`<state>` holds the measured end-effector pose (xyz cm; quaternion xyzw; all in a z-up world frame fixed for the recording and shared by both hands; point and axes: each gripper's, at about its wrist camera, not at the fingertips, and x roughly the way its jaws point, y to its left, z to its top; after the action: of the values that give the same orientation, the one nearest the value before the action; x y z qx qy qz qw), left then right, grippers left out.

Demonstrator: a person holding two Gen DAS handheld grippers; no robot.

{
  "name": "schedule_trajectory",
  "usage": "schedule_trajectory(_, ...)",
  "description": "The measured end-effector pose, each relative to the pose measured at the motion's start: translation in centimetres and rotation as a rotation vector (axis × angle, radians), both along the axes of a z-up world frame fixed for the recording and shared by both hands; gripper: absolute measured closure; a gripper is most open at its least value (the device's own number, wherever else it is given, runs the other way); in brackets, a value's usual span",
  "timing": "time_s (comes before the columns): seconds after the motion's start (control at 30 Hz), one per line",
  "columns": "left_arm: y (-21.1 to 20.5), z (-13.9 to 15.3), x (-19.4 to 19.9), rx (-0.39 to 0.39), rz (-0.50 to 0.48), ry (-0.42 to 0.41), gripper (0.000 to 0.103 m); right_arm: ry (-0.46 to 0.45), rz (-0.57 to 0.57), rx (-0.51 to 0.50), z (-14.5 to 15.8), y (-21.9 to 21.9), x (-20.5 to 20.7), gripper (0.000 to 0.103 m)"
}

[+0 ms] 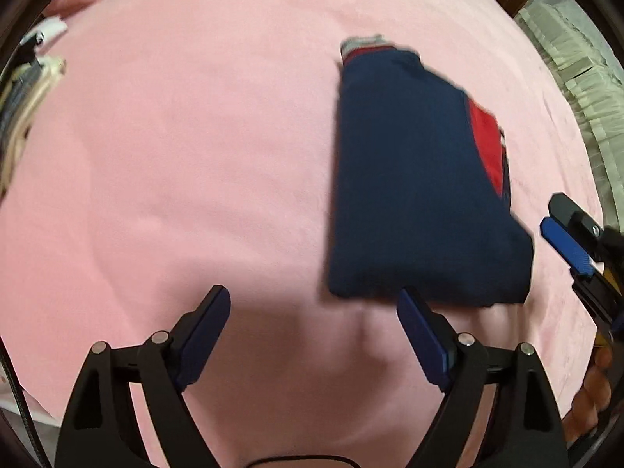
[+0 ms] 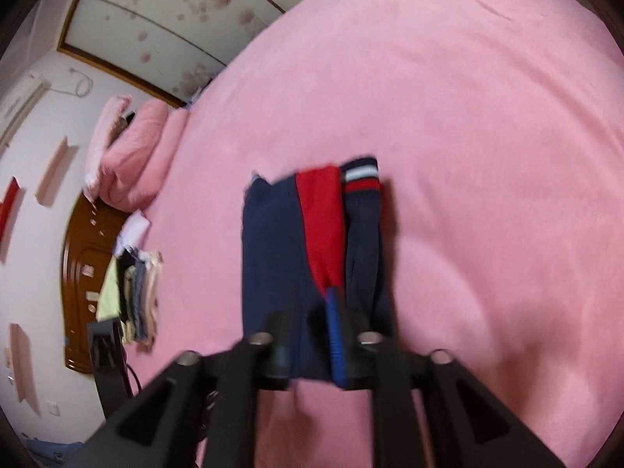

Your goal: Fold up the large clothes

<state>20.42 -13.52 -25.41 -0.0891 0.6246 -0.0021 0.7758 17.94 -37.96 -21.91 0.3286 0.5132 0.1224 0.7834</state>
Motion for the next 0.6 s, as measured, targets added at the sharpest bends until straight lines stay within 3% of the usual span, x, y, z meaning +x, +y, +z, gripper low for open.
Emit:
schedule_trajectory(0.03, 0.2, 0.4, 0.2, -0.009, 0.007, -0.014, 0.017, 0.007, -0.010, 0.008, -0.2, -0.4, 0.5, 0.065)
schedule_trajectory(0.17, 2.4, 0.7, 1.7, -0.079, 0.068, -0.040, 0.017, 0.054, -0.013, 0.070, -2.0, -0.3, 3.2, 0.065)
schedule_trajectory(0.2, 1.2, 0.6, 2.4, -0.081, 0.076, -0.039, 0.017, 0.067, -0.008, 0.075, -2.5, 0.0, 3.8, 0.065)
schedule_trajectory(0.4, 0.8, 0.2, 3.4, -0.077, 0.109, -0.014, 0.017, 0.089, 0.059, -0.014, -3.7, 2.5, 5.4, 0.065)
schedule_trajectory(0.43, 0.6, 0.3, 3.8, -0.086, 0.111, -0.008, 0.017, 0.081, 0.069, -0.027, -3.6, 2.7, 5.4, 0.070)
schedule_trajectory(0.47, 0.6, 0.1, 3.8, -0.094, 0.111, -0.005, 0.017, 0.057, 0.088, -0.039, -3.4, 3.0, 5.3, 0.091)
schedule_trajectory(0.5, 0.4, 0.1, 3.8, -0.100, 0.110, -0.002, 0.017, 0.040, 0.106, -0.059, -3.2, 3.0, 5.2, 0.097)
schedule_trajectory(0.6, -0.5, -0.8, 4.0, -0.094, 0.098, 0.016, 0.017, 0.018, 0.102, -0.023, -2.5, 2.2, 4.8, 0.099)
